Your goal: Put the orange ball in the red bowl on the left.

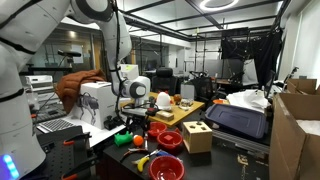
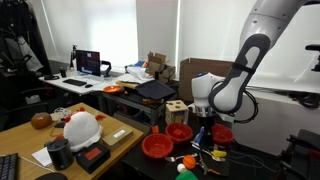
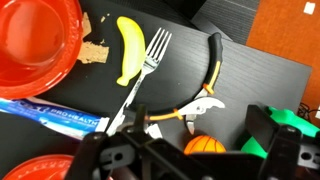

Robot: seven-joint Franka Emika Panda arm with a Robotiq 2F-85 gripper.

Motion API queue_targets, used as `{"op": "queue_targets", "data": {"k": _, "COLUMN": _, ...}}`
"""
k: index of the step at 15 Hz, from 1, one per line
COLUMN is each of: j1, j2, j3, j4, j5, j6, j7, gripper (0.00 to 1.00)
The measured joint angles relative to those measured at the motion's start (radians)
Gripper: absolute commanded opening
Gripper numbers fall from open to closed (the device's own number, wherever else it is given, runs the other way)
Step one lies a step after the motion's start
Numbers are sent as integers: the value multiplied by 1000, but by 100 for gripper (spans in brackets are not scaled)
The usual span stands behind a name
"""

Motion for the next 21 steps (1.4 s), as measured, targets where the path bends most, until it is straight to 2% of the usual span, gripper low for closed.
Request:
{"op": "queue_targets", "data": {"k": 5, "j1": 1, "j2": 72, "j3": 27, "j4": 21, "j5": 0, "j6": 5, "j7": -1, "gripper": 100}}
{"op": "queue_targets", "data": {"k": 12, "j1": 4, "j2": 122, "j3": 47, "j4": 114, "j5": 0, "j6": 6, "j7": -23, "gripper": 100}}
{"op": "queue_targets", "data": {"k": 21, "j1": -96, "j2": 230, "j3": 88, "j4": 214, "j5": 44, "j6": 6, "j7": -111, "gripper": 100}}
